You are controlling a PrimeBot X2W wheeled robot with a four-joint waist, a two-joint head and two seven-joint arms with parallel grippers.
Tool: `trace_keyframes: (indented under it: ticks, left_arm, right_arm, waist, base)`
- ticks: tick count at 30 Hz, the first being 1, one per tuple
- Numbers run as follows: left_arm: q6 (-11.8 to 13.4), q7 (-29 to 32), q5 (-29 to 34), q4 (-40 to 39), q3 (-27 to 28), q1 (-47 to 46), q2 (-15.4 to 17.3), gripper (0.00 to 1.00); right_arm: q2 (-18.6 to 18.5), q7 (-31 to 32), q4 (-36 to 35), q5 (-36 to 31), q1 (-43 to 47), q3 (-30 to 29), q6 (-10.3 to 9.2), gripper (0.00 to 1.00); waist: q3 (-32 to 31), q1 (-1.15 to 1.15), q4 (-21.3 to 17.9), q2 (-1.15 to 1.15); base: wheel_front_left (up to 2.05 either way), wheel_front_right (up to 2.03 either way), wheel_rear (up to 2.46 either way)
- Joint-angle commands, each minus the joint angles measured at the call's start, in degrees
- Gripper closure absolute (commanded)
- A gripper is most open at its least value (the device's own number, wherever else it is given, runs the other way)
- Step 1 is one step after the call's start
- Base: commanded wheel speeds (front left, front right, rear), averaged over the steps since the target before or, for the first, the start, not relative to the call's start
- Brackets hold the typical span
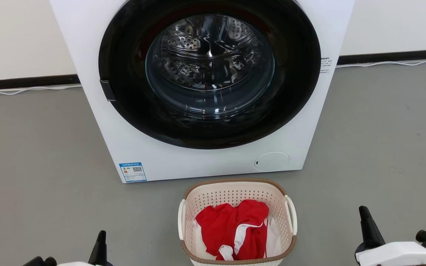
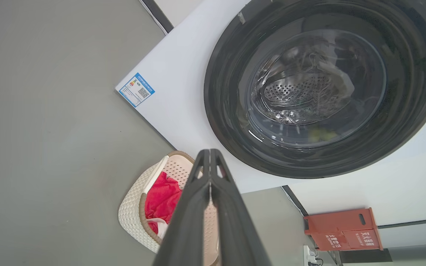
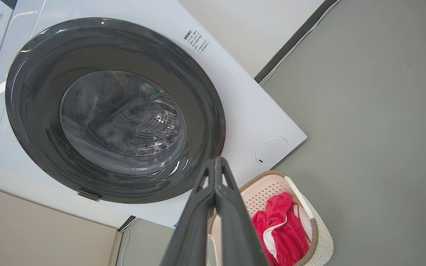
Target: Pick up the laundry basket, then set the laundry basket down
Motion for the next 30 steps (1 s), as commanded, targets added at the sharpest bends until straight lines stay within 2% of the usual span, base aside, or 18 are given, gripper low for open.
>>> trace_keyframes:
  ticks: [1,30]
  left_arm:
    - [-0.7,0.4,-2.1,-1.8,1.4,-3.5,0.3,1.00]
    - [-3.5,5.1,-17.5,-3.3,3.0,-6.2,0.1,1.00]
  right_arm:
    - [-0.3,0.8,-2.0,2.4,-3.1,0.1,0.28,1.00]
    - [0.5,5.5,-3.9,22.0,-4.5,-1.1,0.34,1.00]
  waist:
    - [0.1,0.00,0.0,0.00]
    - [1.0,0.00,0.4,0.00]
  base:
    - [0.00,0.00,0.00]
    - [0.00,0.00,0.00]
